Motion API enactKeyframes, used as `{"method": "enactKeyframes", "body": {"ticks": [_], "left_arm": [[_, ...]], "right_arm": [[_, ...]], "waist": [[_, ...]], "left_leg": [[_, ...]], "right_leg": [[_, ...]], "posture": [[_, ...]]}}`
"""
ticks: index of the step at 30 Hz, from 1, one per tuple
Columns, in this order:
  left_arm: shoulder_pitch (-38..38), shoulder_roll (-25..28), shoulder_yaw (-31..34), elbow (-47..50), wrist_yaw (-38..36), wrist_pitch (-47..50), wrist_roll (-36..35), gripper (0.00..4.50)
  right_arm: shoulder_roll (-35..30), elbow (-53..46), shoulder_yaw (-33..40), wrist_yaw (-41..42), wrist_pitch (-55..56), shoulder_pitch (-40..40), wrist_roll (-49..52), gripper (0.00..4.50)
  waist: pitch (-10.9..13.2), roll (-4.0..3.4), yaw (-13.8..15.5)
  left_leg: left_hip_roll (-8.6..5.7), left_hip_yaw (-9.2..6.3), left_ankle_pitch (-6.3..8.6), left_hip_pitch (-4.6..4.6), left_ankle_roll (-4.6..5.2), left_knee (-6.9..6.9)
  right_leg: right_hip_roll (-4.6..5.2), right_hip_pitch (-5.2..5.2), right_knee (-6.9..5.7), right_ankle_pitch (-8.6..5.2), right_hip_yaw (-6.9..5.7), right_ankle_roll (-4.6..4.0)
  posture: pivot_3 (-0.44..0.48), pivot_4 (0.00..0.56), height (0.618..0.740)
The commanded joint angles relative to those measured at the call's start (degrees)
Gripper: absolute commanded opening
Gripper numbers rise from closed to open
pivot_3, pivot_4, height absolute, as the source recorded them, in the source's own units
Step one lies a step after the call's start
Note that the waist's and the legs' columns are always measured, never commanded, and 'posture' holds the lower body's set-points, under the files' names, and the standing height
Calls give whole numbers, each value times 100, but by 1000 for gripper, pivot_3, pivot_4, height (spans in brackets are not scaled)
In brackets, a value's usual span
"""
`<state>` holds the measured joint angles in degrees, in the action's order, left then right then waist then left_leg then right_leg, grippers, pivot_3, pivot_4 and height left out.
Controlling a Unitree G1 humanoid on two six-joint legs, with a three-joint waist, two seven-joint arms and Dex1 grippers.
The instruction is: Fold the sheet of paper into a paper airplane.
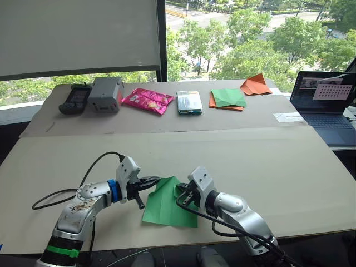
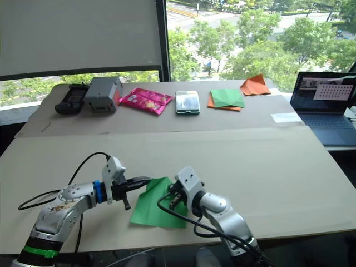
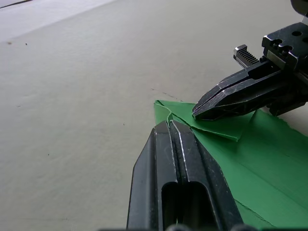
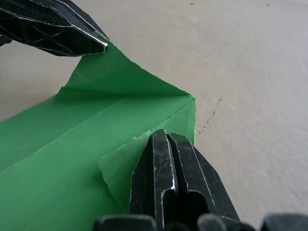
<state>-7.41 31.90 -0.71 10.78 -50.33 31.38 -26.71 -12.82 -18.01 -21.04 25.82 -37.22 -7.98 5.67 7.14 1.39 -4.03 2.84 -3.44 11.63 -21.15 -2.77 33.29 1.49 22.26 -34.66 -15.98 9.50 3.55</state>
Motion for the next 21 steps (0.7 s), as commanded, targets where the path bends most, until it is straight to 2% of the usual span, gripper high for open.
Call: {"method": "enactKeyframes", "body": {"ticks": [1,3,11,18,21], "left_arm": [[-131,28,257,269,45,488,-455,1515],[-95,72,230,279,59,530,-419,2118],[-26,9,42,229,90,410,-243,2118],[-77,43,-52,158,32,233,-163,23],[-75,131,-119,216,-20,140,-53,23]], "right_arm": [[-11,-78,-26,-25,-79,43,3,0],[-2,-77,-22,-28,-85,41,12,0],[-1,-105,-18,-56,-111,59,7,0],[-5,-104,-10,-63,-115,55,5,0],[0,-103,-8,-63,-113,56,12,0]], "waist": [[0,1,1],[0,1,-3],[-1,2,1],[-1,2,2],[-1,2,1]], "left_leg": [[0,0,0,0,0,0],[0,0,0,0,0,0],[0,0,0,1,0,0],[0,0,1,1,-1,0],[0,0,1,1,-2,0]], "right_leg": [[0,0,0,0,0,0],[0,0,0,0,0,0],[0,0,0,0,0,0],[0,0,0,0,0,0],[0,0,1,0,0,0]], "posture": [[0,150,740],[0,150,740],[0,150,740],[0,150,740],[0,150,740]]}}
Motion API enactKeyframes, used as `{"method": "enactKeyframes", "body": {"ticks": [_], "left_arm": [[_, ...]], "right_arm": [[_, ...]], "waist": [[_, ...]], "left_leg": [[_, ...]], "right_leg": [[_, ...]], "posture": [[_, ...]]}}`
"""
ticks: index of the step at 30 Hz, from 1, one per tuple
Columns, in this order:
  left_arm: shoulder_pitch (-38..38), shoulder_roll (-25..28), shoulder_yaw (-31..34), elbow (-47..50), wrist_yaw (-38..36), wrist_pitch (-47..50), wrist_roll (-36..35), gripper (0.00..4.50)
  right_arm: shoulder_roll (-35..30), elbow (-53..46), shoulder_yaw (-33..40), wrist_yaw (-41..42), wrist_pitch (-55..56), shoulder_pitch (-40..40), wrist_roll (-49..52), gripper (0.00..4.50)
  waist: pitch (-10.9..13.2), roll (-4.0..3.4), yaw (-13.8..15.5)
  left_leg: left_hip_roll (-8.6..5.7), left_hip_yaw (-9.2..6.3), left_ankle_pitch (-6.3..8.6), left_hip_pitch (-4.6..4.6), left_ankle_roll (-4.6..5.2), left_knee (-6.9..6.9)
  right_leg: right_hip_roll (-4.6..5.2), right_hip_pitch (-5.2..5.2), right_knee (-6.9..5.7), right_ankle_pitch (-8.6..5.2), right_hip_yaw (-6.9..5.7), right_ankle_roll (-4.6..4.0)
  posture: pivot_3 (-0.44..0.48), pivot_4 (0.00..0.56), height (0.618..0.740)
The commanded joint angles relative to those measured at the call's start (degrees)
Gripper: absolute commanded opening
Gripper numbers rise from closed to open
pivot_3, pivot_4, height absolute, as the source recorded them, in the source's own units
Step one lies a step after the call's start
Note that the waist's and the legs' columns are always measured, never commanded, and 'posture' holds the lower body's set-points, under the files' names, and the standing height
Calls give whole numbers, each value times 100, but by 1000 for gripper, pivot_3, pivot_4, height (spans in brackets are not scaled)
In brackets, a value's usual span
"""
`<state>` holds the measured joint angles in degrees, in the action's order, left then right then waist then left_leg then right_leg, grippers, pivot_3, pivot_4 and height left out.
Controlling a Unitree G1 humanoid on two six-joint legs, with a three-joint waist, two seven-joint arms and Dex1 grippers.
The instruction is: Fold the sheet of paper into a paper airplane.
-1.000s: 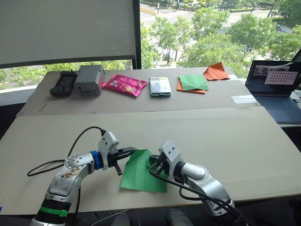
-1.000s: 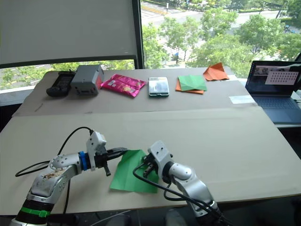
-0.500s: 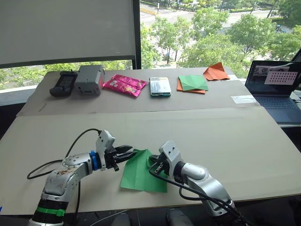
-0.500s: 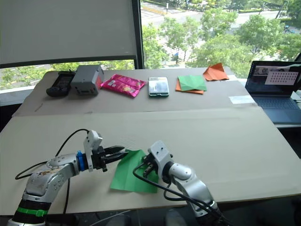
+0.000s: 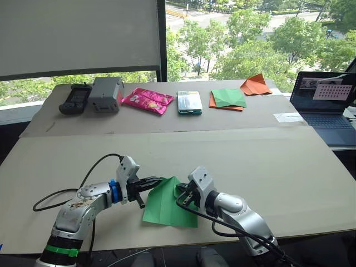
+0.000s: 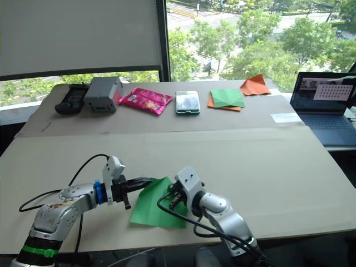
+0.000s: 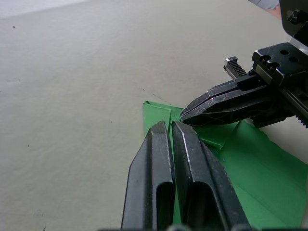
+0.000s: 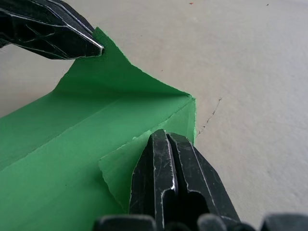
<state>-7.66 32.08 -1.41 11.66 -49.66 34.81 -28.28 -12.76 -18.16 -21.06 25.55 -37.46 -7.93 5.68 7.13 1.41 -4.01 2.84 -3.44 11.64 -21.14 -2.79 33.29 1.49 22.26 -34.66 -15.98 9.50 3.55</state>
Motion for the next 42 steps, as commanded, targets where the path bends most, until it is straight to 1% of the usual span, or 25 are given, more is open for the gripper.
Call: {"method": "enactKeyframes", "body": {"ticks": [1,5,10,14,23,31,42], "left_arm": [[-39,145,-80,163,-114,-244,153,23],[48,321,-451,190,-189,-807,706,23],[31,201,-871,-69,-176,-1288,1160,23],[63,149,-1035,-131,-233,-1305,1240,23],[88,194,-1059,-222,-303,-1285,1323,23],[95,213,-1076,-202,-303,-1261,1343,23],[113,235,-1064,-154,-303,-1247,1337,23]], "right_arm": [[-6,-89,-6,-35,-87,52,11,0],[-1,-105,8,-19,-75,37,31,0],[-1,-162,23,18,-39,-11,63,0],[0,-231,16,48,-48,-51,76,0],[197,-396,-11,211,110,-192,263,0],[251,10,-186,296,208,-481,187,0],[216,614,-365,336,222,-388,86,0]], "waist": [[0,0,-1],[0,0,1],[0,-1,6],[0,-1,3],[1,-4,-4],[1,-4,-3],[-4,-5,-7]], "left_leg": [[0,0,0,0,0,0],[0,0,1,0,-2,0],[0,1,7,-1,-12,0],[0,1,7,-1,-12,0],[0,0,2,-1,-4,-1],[0,0,0,-1,1,-1],[0,0,-1,1,2,-1]], "right_leg": [[0,0,0,0,0,0],[0,0,1,0,0,0],[1,0,2,0,0,0],[1,1,2,0,0,0],[0,1,2,0,0,0],[0,0,2,0,0,0],[0,-1,-1,0,0,0]], "posture": [[0,150,740],[0,150,740],[0,150,740],[0,150,740],[0,150,740],[0,150,740],[0,150,740]]}}
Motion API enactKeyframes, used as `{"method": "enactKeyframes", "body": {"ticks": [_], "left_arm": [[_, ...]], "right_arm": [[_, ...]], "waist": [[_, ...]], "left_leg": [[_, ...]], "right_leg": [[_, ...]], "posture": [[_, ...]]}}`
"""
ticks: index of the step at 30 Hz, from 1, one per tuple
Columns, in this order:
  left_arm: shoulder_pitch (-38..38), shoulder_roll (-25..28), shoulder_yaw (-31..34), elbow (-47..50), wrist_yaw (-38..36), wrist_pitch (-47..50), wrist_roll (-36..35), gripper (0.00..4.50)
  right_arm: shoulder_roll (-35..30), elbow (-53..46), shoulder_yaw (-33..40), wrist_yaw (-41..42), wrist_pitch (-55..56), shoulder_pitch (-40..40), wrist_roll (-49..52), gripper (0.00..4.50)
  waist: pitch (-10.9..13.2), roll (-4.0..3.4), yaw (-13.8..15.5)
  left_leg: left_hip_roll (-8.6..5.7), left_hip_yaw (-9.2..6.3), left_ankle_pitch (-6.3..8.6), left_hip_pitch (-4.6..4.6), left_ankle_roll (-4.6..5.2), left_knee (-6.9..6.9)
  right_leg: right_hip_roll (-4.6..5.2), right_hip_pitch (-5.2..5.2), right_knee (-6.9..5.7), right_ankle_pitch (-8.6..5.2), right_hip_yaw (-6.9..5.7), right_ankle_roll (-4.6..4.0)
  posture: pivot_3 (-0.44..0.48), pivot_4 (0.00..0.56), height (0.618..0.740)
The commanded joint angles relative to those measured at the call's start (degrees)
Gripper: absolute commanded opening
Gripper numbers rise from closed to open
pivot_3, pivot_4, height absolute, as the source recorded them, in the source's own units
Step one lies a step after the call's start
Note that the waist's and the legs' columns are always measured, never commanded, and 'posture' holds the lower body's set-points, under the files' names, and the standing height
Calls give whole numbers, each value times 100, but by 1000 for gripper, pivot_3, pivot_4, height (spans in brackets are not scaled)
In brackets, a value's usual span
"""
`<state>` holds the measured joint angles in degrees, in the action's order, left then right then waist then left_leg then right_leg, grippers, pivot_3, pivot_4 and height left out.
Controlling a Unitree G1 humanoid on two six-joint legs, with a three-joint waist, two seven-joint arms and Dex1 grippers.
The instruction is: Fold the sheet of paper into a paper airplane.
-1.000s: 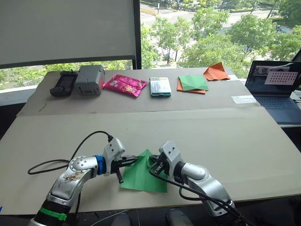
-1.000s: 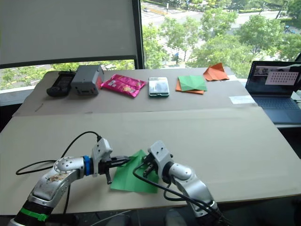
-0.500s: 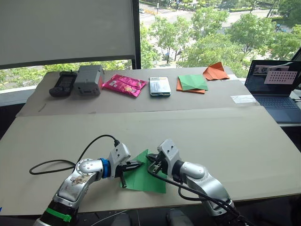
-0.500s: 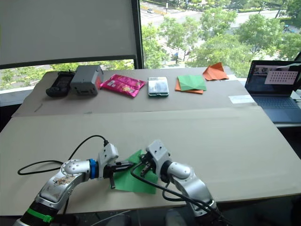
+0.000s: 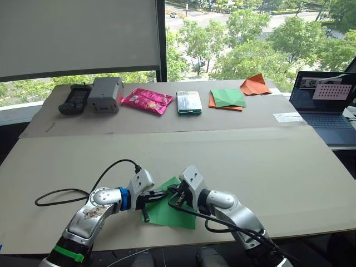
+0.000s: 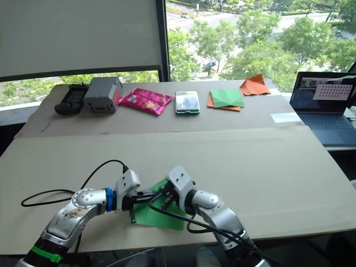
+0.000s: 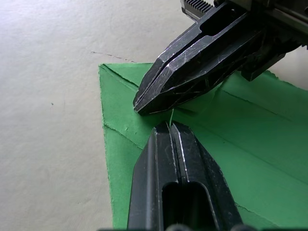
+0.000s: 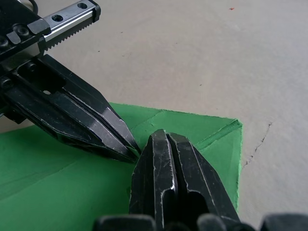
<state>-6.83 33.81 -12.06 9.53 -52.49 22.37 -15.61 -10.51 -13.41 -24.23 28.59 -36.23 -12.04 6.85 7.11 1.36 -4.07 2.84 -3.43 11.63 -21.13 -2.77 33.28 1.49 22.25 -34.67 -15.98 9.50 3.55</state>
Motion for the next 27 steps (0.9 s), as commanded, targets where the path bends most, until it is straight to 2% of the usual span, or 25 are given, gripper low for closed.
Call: {"method": "enactKeyframes", "body": {"ticks": [1,4,8,12,15,16,22,23,27], "left_arm": [[37,65,-2,68,-24,-5,70,23],[49,73,23,85,-30,3,45,23],[22,151,249,230,-116,244,-245,1140],[-93,313,561,350,-227,617,-596,2476],[-294,340,821,284,-286,839,-875,2476],[-405,302,870,208,-262,866,-906,2256],[-922,-70,593,-331,-256,674,-716,239],[-985,-131,498,-428,-255,624,-631,26],[-1221,-386,179,-906,-78,338,-188,26]], "right_arm": [[-5,178,-54,34,106,25,-35,0],[23,240,-53,31,90,17,-19,0],[15,309,-64,26,98,27,-45,0],[3,303,-61,26,94,23,-53,0],[-18,291,-40,32,88,22,-48,0],[-31,274,-34,34,91,34,-47,0],[-52,270,-27,25,112,43,-60,0],[-51,258,-27,22,109,44,-60,0],[-40,222,-47,-2,98,43,-72,0]], "waist": [[-2,0,-1],[-5,0,-3],[-5,0,-5],[-4,-1,-6],[-3,3,2],[-3,5,6],[-6,2,4],[-7,2,4],[-9,5,4]], "left_leg": [[0,0,0,0,0,0],[0,0,0,2,0,0],[0,0,0,2,0,0],[0,0,0,3,0,0],[0,0,0,3,0,0],[0,0,0,3,0,1],[-1,0,0,3,0,3],[-2,0,-1,3,1,3],[-2,-1,-1,3,2,4]], "right_leg": [[0,0,0,0,0,0],[0,-1,-1,0,0,0],[0,-1,-4,0,0,0],[0,1,-11,0,0,0],[0,2,-10,0,0,0],[0,1,-11,0,0,0],[-1,-2,-10,0,-1,0],[-1,-3,-12,0,-1,1],[-4,-3,-17,1,-1,1]], "posture": [[0,150,740],[0,150,740],[0,150,740],[0,150,740],[0,150,740],[0,150,740],[0,150,740],[0,150,740],[0,150,740]]}}
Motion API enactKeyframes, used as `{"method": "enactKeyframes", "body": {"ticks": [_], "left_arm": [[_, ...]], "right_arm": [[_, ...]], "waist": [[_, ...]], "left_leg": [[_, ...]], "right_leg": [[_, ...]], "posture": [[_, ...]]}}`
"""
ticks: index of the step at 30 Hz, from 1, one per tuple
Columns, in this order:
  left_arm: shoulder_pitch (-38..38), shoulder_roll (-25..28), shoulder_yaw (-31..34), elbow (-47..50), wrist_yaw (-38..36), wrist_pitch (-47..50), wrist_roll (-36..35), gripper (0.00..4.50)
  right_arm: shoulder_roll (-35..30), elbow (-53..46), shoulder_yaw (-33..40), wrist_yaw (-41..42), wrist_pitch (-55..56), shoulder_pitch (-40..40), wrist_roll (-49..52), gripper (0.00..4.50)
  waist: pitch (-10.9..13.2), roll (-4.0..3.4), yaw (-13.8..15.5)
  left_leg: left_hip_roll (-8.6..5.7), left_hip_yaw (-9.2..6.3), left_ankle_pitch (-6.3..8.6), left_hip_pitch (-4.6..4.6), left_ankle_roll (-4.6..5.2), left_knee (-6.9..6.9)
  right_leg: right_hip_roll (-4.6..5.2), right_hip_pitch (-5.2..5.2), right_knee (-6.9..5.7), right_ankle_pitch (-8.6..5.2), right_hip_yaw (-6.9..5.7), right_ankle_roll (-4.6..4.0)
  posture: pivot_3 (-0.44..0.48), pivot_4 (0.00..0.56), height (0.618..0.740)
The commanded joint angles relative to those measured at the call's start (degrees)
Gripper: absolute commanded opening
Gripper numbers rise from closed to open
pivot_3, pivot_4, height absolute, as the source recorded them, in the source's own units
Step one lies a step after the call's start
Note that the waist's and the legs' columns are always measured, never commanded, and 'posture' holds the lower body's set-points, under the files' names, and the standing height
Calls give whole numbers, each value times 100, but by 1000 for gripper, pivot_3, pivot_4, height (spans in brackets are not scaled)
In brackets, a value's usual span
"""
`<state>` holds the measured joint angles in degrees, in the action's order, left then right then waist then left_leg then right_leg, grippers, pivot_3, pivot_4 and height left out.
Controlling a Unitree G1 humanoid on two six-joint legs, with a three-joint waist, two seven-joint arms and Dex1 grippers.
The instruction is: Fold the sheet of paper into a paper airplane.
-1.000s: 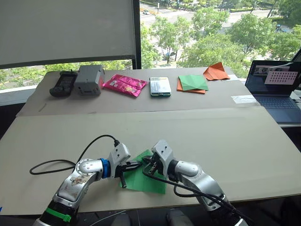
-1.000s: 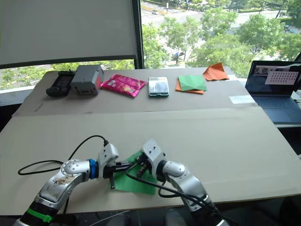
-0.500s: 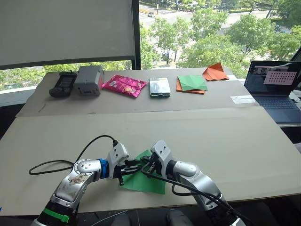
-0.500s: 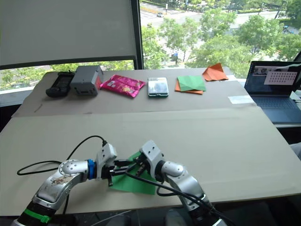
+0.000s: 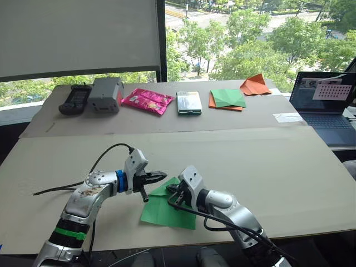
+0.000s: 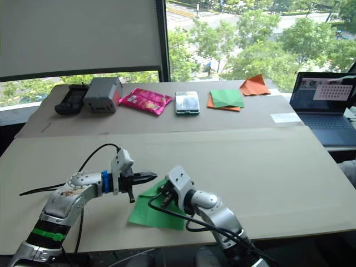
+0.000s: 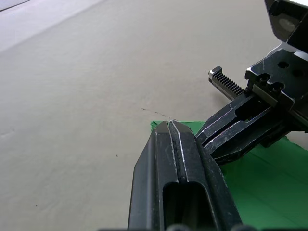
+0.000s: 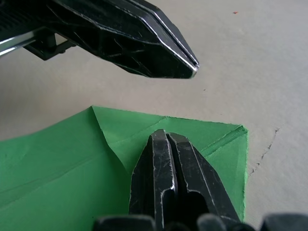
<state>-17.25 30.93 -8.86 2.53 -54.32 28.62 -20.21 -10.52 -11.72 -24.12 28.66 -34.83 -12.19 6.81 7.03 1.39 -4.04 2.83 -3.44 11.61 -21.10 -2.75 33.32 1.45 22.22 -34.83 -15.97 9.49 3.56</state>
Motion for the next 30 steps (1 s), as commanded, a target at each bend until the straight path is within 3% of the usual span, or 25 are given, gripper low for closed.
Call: {"method": "enactKeyframes", "body": {"ticks": [1,17,30], "left_arm": [[-211,-130,-201,-273,96,-356,344,26],[-308,-437,-506,-836,205,-848,1045,26],[-275,-330,-854,-916,89,-1236,1578,26]], "right_arm": [[-39,43,-61,-14,-47,58,-71,0],[-90,-51,-74,-7,-124,45,-113,0],[-63,-57,-37,-30,-273,35,-123,0]], "waist": [[-1,2,0],[-12,-3,18],[-26,-8,20]], "left_leg": [[0,-1,0,0,0,0],[-1,-2,-1,-1,1,13],[-1,-2,0,-4,1,30]], "right_leg": [[-1,-1,0,0,0,0],[0,-8,-6,1,0,2],[0,-11,-8,1,0,2]], "posture": [[0,150,740],[0,150,740],[0,150,740]]}}
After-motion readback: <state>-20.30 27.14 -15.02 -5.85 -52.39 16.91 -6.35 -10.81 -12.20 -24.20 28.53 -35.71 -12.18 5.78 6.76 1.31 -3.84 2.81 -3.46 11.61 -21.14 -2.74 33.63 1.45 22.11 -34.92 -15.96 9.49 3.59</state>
